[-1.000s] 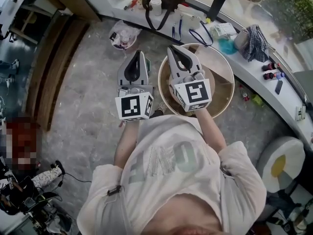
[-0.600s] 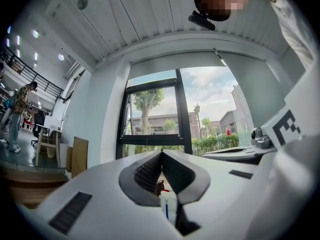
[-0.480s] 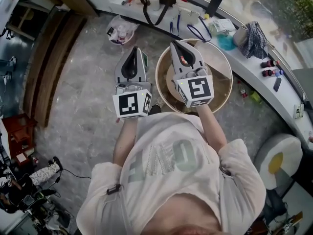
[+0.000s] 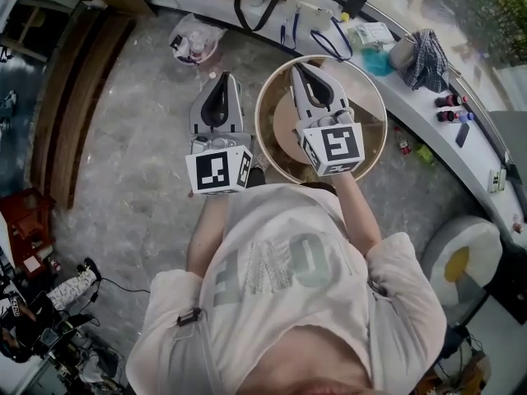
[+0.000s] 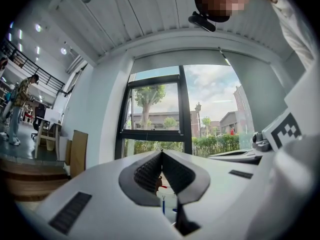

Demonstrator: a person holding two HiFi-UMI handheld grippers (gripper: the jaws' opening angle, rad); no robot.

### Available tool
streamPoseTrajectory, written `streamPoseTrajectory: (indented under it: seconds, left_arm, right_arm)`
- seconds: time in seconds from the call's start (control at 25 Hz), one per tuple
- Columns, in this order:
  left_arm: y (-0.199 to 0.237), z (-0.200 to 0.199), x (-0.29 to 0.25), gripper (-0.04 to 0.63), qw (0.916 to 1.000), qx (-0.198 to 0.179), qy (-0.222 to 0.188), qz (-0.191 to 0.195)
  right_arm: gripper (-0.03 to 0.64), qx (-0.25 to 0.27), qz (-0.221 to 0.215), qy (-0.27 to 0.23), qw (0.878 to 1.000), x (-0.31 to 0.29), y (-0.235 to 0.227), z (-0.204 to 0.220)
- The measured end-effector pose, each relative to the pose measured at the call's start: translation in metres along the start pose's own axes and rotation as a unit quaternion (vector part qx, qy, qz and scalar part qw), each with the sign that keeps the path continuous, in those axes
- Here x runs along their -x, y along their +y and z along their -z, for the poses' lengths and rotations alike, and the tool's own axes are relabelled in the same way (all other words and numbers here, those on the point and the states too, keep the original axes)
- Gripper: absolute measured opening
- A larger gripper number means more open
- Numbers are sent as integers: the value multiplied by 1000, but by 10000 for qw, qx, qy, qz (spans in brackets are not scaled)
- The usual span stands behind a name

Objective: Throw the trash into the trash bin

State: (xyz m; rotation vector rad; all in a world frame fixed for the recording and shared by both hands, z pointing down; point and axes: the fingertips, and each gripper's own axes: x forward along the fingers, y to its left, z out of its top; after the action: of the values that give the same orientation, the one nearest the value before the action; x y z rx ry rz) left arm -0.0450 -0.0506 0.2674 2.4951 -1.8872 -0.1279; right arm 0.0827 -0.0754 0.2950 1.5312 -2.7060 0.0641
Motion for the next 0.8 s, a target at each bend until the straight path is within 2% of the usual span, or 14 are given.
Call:
streamPoseTrajectory:
  seconds: [0.16,0.24,0.28,0.32,0.4,0.52,0.64,0.72,0.8]
  left_arm:
    - [-2,19,-11,12,9996,83,224,141]
    - [-4,35,-17,12,9987,128,432,228]
    - [-4,45,-20,12,9980,157,556,263]
    - [-5,56,-23,12,9970,196,687,281]
    - [-3,85,-30,12,9948,297,933,267]
    - [7,138,-47,12,9933,225,1115,218]
    - [9,184,-54,11,9926,55,1213,5]
    - [7,214,-49,12,9899,204,1390,-168]
    - [9,243,-47,11,9871,341,1546,-249]
  right_arm:
    - [17,-7,317,367,9988,-4,-25,30]
    - [27,68,299,719,9969,-8,-36,60]
    - [111,116,226,967,9950,-12,-41,81]
    - [259,187,119,1270,9917,-16,-47,106]
    - [288,516,-176,1946,9794,-25,-60,164]
    - [291,1121,-848,2849,9482,-41,-76,260]
    - [291,1475,-1714,3534,9077,-43,-80,337]
    - [292,1775,-2341,3957,8701,-34,-76,387]
    - [296,2181,-2904,4358,8235,-29,-74,436]
